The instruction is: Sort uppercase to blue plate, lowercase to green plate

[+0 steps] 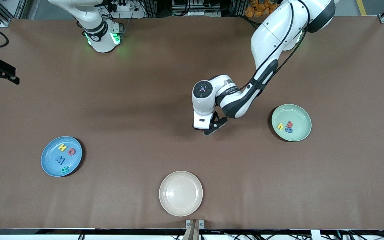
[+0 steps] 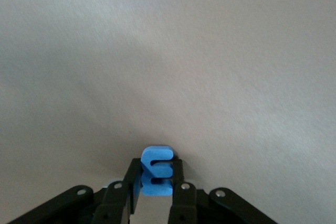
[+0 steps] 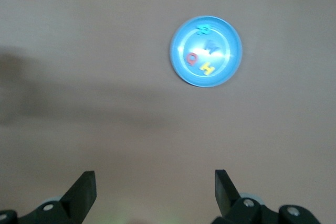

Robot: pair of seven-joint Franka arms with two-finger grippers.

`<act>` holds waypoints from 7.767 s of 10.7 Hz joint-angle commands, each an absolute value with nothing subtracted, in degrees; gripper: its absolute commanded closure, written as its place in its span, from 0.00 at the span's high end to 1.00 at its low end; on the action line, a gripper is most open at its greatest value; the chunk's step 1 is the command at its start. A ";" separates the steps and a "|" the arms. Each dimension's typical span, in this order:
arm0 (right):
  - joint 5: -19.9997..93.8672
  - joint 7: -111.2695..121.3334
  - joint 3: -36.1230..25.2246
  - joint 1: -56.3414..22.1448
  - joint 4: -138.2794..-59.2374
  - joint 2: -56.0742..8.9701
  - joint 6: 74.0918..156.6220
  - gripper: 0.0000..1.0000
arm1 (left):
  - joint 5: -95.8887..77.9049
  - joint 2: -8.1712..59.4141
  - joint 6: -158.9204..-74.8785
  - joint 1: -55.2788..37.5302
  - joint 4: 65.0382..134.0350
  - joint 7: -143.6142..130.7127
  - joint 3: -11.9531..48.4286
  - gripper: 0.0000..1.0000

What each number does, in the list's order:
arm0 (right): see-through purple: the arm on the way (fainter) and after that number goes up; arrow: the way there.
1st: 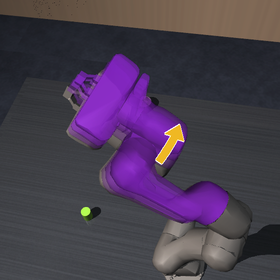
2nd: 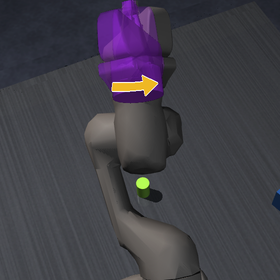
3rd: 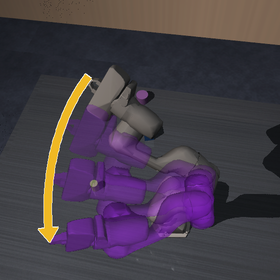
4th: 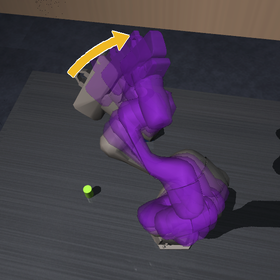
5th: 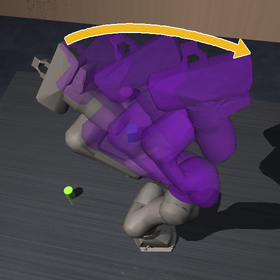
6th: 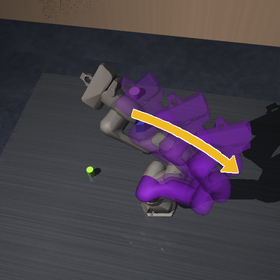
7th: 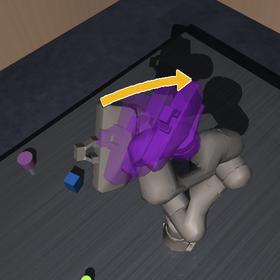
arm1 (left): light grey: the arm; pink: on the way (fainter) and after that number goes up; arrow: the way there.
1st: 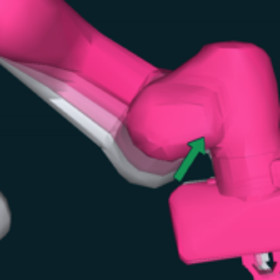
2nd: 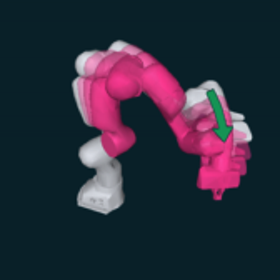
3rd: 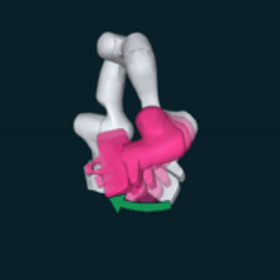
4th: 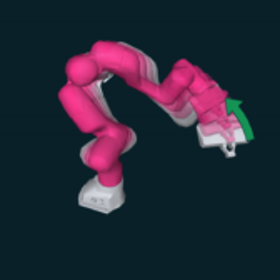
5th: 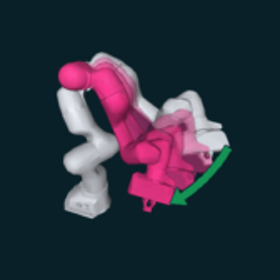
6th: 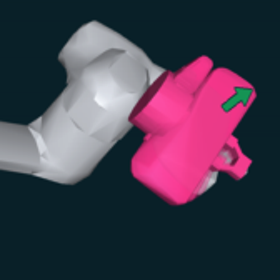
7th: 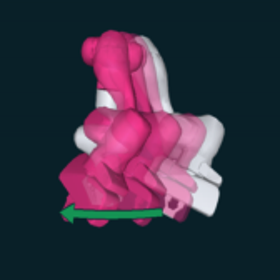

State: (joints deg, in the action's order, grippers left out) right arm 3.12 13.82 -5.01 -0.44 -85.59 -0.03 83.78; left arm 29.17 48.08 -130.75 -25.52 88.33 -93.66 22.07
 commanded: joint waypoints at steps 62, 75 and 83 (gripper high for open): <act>-0.26 -0.79 -4.39 -2.90 -85.60 1.67 87.01 1.00 | 4.13 6.00 -89.56 0.18 82.16 -12.49 8.54 1.00; 0.09 -0.79 -4.31 -3.25 -85.96 1.58 87.01 1.00 | 4.04 1.67 -87.28 -3.87 86.84 -2.46 -1.76 1.00; 0.09 -0.79 -4.39 -3.25 -85.96 1.58 87.01 1.00 | 2.55 2.37 -87.01 -4.04 87.28 -3.34 -1.67 1.00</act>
State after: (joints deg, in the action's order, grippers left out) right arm 0.20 0.17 -4.45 -3.15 -85.38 1.15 86.84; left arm 4.15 2.75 -87.64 -3.95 87.24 -3.99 -1.30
